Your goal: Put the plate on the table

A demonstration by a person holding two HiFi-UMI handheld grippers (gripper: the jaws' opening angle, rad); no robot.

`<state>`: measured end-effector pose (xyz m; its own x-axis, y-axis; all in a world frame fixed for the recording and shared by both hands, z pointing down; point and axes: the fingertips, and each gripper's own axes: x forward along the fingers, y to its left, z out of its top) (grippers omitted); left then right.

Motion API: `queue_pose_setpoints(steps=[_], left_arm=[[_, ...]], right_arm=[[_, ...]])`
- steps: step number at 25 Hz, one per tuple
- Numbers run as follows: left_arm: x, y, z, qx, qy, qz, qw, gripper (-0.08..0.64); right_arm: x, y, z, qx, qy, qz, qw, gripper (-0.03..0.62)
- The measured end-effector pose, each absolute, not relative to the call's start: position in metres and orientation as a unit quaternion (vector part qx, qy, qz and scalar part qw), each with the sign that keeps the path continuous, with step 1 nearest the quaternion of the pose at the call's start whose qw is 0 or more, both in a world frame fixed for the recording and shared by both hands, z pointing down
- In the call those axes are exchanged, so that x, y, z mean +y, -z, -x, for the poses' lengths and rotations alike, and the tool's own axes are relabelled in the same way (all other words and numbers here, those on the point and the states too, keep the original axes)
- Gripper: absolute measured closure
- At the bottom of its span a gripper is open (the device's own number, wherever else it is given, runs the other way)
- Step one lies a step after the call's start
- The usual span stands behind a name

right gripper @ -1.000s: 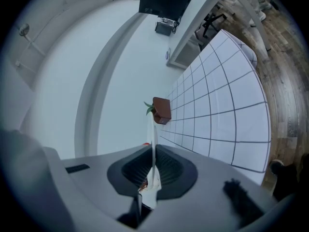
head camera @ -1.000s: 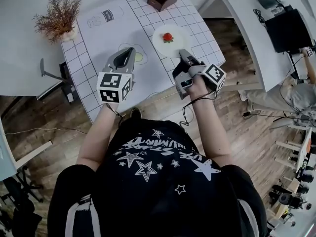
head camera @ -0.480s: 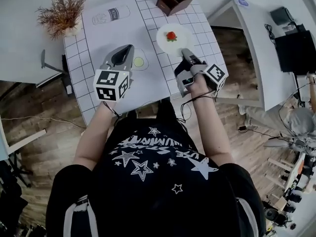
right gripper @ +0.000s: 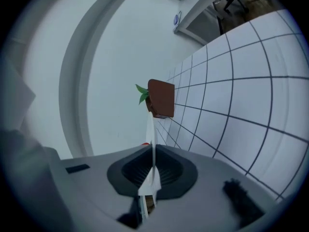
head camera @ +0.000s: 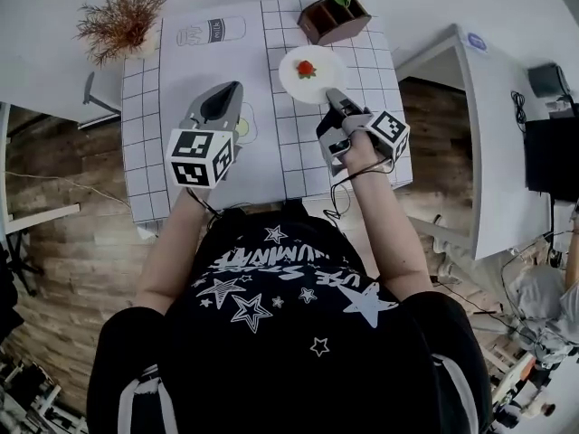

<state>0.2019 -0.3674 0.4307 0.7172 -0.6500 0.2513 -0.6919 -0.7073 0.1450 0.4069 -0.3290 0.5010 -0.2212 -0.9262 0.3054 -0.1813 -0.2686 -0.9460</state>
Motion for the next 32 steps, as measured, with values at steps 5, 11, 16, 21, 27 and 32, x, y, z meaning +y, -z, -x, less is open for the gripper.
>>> queue_pose_setpoints(steps=[5,11,16,21,27,32], left_arm=[[-0.371,-0.437,-0.207,-0.406,-0.099,-0.901,0.115,0.551],[-0.372,-0.443,-0.217,-0.448,-0.106,-0.880,0.120,0.551],[-0.362,-0.449,-0.223,-0.475,-0.106,-0.865,0.124,0.551],[-0.353,-0.452,-0.225,-0.493,-0.109,-0.854,0.128,0.551],[-0.343,-0.453,-0.219,-0.510,-0.106,-0.844,0.129,0.551],[-0.338,-0.452,-0.213,-0.518,-0.103,-0.839,0.134,0.551]], right_arm=[[-0.353,-0.524,-0.415,0.539,0.607,0.501,0.299,0.571],[-0.369,-0.552,-0.419,0.556,0.635,0.470,0.259,0.572],[-0.378,-0.573,-0.420,0.553,0.654,0.460,0.235,0.571],[-0.385,-0.585,-0.423,0.551,0.661,0.459,0.221,0.571],[-0.392,-0.591,-0.419,0.554,0.663,0.455,0.216,0.571],[-0.393,-0.596,-0.420,0.548,0.661,0.468,0.209,0.572]])
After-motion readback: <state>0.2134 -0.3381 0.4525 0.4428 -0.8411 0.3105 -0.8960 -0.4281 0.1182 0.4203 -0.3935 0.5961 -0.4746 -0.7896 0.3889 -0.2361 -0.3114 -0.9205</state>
